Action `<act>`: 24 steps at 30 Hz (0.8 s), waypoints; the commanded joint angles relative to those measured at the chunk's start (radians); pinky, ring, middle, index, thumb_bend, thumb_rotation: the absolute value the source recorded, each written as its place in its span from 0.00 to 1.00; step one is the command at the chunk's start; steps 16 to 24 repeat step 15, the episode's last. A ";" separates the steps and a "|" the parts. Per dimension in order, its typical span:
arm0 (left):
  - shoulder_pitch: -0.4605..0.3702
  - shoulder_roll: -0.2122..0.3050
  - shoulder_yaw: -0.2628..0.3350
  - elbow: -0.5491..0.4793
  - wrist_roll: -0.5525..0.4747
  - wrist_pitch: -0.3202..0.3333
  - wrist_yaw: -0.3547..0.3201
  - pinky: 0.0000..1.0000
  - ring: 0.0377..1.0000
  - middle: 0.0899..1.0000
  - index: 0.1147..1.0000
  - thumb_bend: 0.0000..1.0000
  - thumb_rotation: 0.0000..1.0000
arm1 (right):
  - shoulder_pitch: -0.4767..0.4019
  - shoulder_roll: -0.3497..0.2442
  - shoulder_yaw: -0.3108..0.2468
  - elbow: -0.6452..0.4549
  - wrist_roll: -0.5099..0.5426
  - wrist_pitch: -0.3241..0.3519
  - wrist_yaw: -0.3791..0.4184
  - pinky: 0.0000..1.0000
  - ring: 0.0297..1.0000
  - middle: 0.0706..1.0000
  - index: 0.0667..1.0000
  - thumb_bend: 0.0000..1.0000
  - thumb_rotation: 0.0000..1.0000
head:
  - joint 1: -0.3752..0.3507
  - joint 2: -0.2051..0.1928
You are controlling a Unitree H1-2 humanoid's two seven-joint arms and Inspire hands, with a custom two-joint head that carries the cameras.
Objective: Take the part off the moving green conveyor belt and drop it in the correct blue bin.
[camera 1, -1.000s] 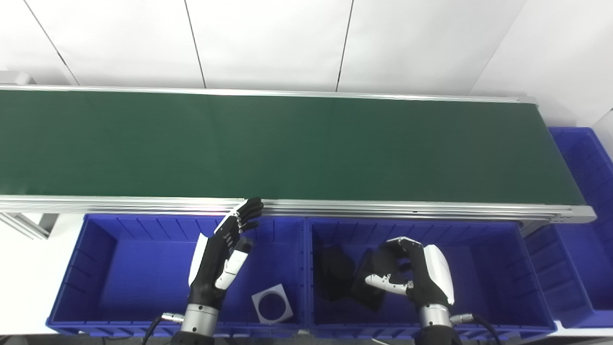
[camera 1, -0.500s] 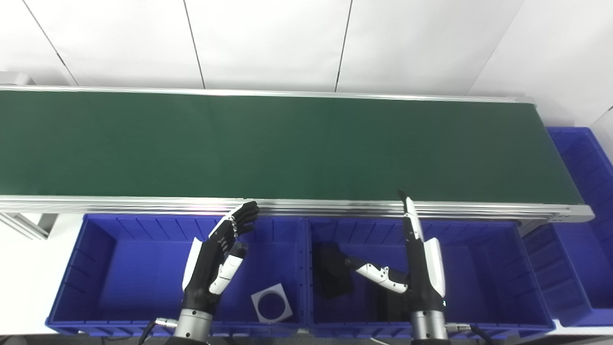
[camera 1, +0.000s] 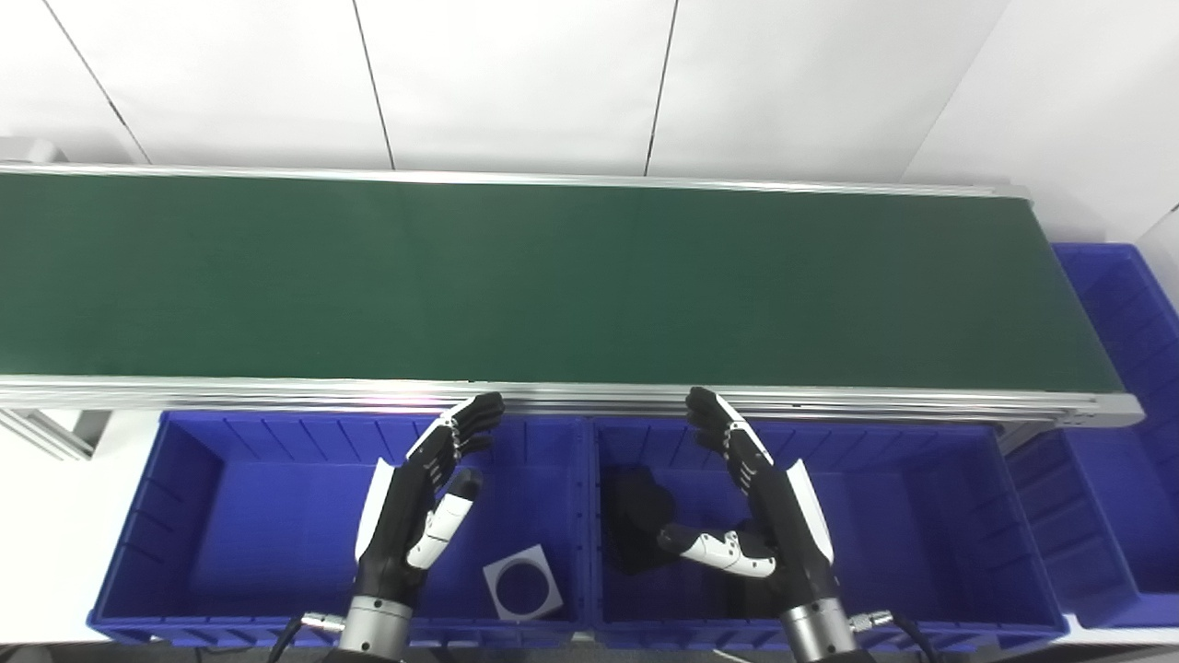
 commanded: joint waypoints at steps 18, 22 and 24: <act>-0.007 0.015 -0.012 -0.019 -0.005 -0.032 -0.012 0.78 0.82 0.82 0.80 0.73 0.85 | 0.006 0.030 -0.041 -0.022 -0.020 0.009 0.034 0.84 0.88 0.89 0.90 1.00 0.59 | -0.008 0.003; -0.007 0.015 -0.012 -0.019 -0.005 -0.032 -0.012 0.78 0.82 0.82 0.80 0.73 0.85 | 0.006 0.030 -0.041 -0.022 -0.020 0.009 0.034 0.84 0.88 0.89 0.90 1.00 0.59 | -0.008 0.003; -0.007 0.015 -0.012 -0.019 -0.005 -0.032 -0.012 0.78 0.82 0.82 0.80 0.73 0.85 | 0.006 0.030 -0.041 -0.022 -0.020 0.009 0.034 0.84 0.88 0.89 0.90 1.00 0.59 | -0.008 0.003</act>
